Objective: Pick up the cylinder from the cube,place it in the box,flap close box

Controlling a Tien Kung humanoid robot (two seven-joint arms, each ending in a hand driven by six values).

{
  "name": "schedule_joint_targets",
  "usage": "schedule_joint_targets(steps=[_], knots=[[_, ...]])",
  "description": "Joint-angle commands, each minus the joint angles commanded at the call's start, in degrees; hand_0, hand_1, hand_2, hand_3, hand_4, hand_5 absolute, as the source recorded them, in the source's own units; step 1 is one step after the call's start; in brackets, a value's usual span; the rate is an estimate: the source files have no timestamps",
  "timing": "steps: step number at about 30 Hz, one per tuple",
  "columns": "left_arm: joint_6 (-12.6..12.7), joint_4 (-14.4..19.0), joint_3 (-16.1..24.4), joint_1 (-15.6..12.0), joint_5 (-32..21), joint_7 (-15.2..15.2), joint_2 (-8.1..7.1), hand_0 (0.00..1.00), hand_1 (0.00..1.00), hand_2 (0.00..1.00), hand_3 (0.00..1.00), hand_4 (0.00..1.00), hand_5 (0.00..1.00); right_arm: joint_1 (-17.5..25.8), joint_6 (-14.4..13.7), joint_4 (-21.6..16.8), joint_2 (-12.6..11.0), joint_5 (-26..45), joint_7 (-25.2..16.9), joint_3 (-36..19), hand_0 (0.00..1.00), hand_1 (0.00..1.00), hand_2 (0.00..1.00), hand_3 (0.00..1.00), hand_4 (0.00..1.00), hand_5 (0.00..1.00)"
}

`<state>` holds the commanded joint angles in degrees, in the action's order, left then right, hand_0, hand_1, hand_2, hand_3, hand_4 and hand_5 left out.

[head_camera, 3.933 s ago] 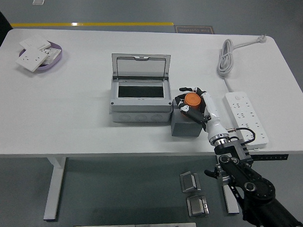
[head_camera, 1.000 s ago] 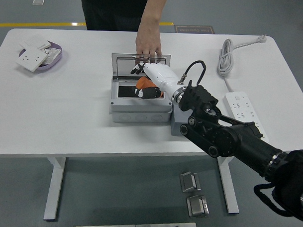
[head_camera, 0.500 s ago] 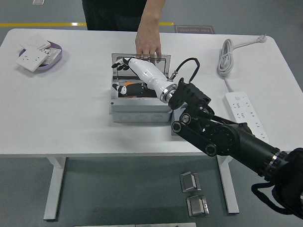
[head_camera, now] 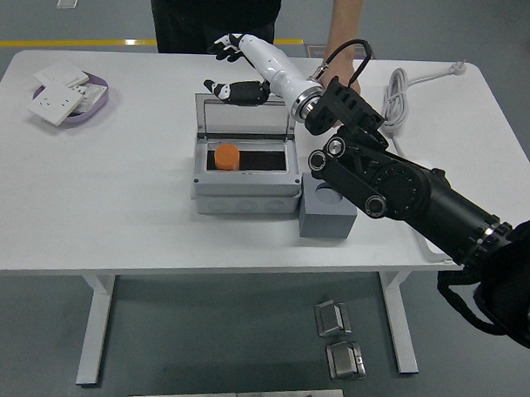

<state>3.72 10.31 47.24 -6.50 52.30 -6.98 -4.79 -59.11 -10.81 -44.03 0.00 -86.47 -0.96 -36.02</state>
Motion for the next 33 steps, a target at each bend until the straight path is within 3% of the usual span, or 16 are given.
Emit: schedule_joint_targets(steps=[13, 27, 33], knots=[[0.0, 0.0, -0.1, 0.3, 0.0, 0.0, -0.04, 0.583, 0.62, 0.498, 0.582, 0.582, 0.239, -1.2, 0.0, 4.3, 0.0, 0.8, -0.6, 0.7, 0.82, 0.723, 0.726, 0.755, 0.708, 0.318], [0.0, 0.0, -0.5, 0.9, -0.2, 0.2, -0.31, 0.583, 0.619, 0.499, 0.581, 0.582, 0.239, -2.5, 0.3, 12.4, 0.0, 4.5, -1.5, 6.1, 0.822, 0.723, 0.725, 0.753, 0.705, 0.32], [0.0, 0.0, -1.3, 1.1, -0.8, 0.4, -0.26, 0.583, 0.617, 0.499, 0.581, 0.581, 0.232, -1.8, 0.3, 14.1, 0.0, 5.5, -1.8, 7.9, 0.823, 0.724, 0.725, 0.751, 0.697, 0.321]])
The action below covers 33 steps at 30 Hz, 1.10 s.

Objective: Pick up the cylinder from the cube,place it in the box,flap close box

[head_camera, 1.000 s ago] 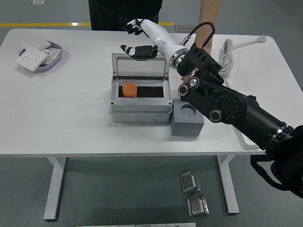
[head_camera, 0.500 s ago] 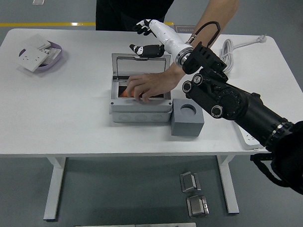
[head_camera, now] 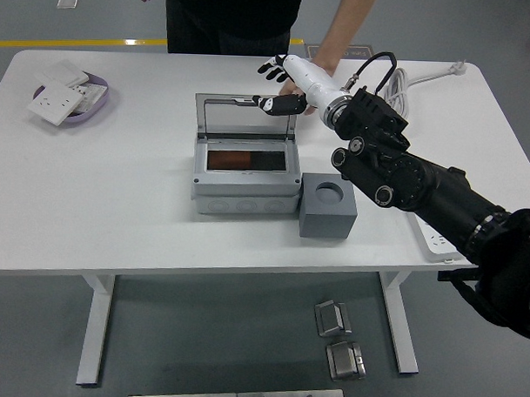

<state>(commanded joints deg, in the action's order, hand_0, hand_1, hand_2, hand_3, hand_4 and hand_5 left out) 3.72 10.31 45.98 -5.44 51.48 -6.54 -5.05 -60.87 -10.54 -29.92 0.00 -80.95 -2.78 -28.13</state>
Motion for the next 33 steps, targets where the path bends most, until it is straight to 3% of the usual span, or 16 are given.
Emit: schedule_joint_targets(steps=[7, 16, 22, 33], knots=[[0.1, 0.0, -0.9, -0.1, -0.7, 0.4, 0.24, 0.583, 0.616, 0.501, 0.581, 0.577, 0.223, 1.6, -0.2, -1.7, 0.0, -0.2, 0.1, 1.8, 0.822, 0.723, 0.725, 0.747, 0.689, 0.319], [0.2, 0.0, -0.5, -0.3, 0.0, 0.6, 0.44, 0.583, 0.616, 0.501, 0.581, 0.576, 0.221, 3.4, -0.6, -9.4, -0.2, -3.2, 1.0, 1.8, 0.822, 0.722, 0.725, 0.746, 0.687, 0.319], [0.4, 0.0, -0.3, -0.6, 0.3, 1.0, 0.5, 0.583, 0.615, 0.501, 0.581, 0.576, 0.22, 5.1, -0.8, -14.8, -2.9, -4.4, 1.7, 2.3, 0.823, 0.722, 0.725, 0.744, 0.685, 0.319], [0.6, 0.0, 0.8, -0.9, 2.0, 1.3, 0.71, 0.583, 0.616, 0.506, 0.581, 0.575, 0.219, 9.1, -1.0, -21.0, -7.4, -7.2, 2.8, 0.9, 0.817, 0.716, 0.726, 0.746, 0.68, 0.324]])
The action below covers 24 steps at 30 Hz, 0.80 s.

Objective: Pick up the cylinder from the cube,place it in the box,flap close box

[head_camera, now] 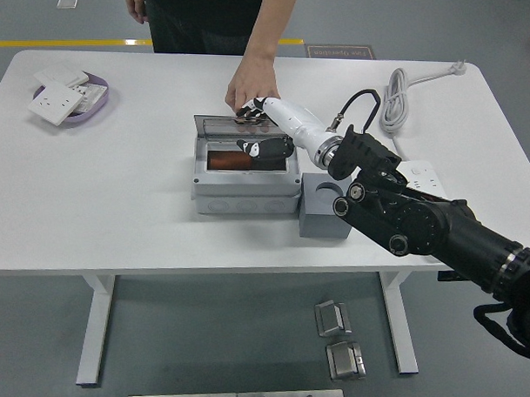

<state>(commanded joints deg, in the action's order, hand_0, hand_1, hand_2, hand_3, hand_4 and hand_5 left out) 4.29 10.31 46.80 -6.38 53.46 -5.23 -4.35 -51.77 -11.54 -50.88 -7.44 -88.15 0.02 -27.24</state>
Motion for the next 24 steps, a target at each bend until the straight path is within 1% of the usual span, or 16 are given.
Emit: schedule_joint_targets(steps=[5, 11, 19, 24], knots=[[0.0, 0.0, 0.3, -0.2, 0.7, -0.1, 0.11, 0.583, 0.615, 0.509, 0.58, 0.575, 0.22, 1.3, -0.3, -3.4, -1.6, -1.4, 0.6, -0.9, 0.816, 0.715, 0.727, 0.745, 0.676, 0.327], [0.1, 0.0, 0.5, -0.3, 0.8, 0.0, 0.19, 0.583, 0.617, 0.509, 0.581, 0.575, 0.218, 2.7, -0.5, -6.0, -2.4, -2.7, 1.3, -1.6, 0.812, 0.714, 0.729, 0.748, 0.676, 0.329], [0.1, 0.0, 0.8, -0.4, 1.2, 0.0, 0.33, 0.583, 0.617, 0.508, 0.58, 0.573, 0.217, 4.7, -0.6, -7.6, -3.2, -3.1, 1.6, -1.5, 0.811, 0.714, 0.731, 0.752, 0.677, 0.335], [0.1, 0.0, 0.9, -0.5, 1.4, -0.1, 0.36, 0.583, 0.616, 0.51, 0.58, 0.571, 0.216, 5.6, -0.7, -9.2, -3.8, -4.1, 1.8, -2.3, 0.814, 0.713, 0.733, 0.753, 0.676, 0.334]])
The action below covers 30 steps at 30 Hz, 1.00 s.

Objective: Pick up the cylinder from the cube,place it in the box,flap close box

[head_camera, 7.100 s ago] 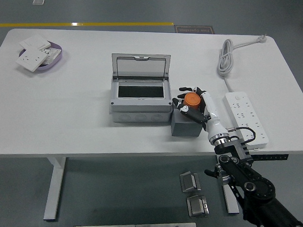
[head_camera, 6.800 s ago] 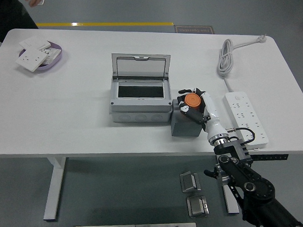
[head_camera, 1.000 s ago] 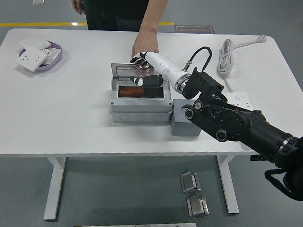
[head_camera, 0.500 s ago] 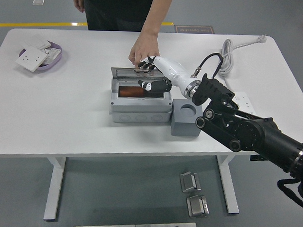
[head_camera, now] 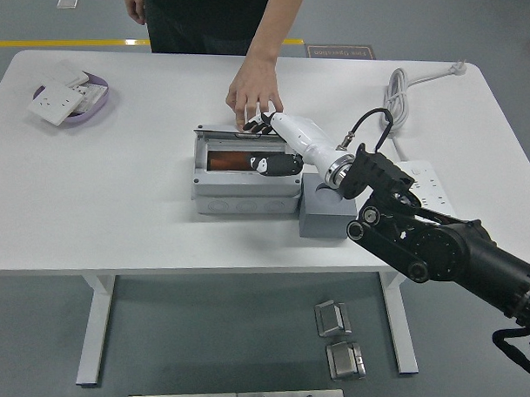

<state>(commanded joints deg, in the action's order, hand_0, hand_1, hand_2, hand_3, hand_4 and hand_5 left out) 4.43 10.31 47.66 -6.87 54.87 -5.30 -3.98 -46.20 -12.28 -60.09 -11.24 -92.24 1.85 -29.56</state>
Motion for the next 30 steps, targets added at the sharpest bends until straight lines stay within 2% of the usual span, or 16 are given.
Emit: schedule_joint_targets(steps=[21, 24, 30], knots=[[0.1, 0.0, -1.1, 0.0, -1.2, 0.5, 0.09, 0.583, 0.613, 0.511, 0.577, 0.564, 0.21, 1.8, 0.1, -2.8, -1.4, 0.1, 0.3, -0.7, 0.811, 0.712, 0.735, 0.76, 0.673, 0.334], [0.1, 0.0, -1.1, 0.0, -1.3, 0.5, 0.09, 0.583, 0.612, 0.51, 0.576, 0.56, 0.209, 2.1, 0.1, -3.0, -1.8, -0.6, 0.3, -2.0, 0.812, 0.711, 0.736, 0.763, 0.673, 0.333], [0.1, 0.0, -1.1, -0.1, -1.8, 0.1, 0.1, 0.583, 0.61, 0.511, 0.577, 0.552, 0.2, 4.3, 0.6, -4.1, -3.8, -2.9, 0.7, -8.9, 0.811, 0.712, 0.736, 0.766, 0.672, 0.335]])
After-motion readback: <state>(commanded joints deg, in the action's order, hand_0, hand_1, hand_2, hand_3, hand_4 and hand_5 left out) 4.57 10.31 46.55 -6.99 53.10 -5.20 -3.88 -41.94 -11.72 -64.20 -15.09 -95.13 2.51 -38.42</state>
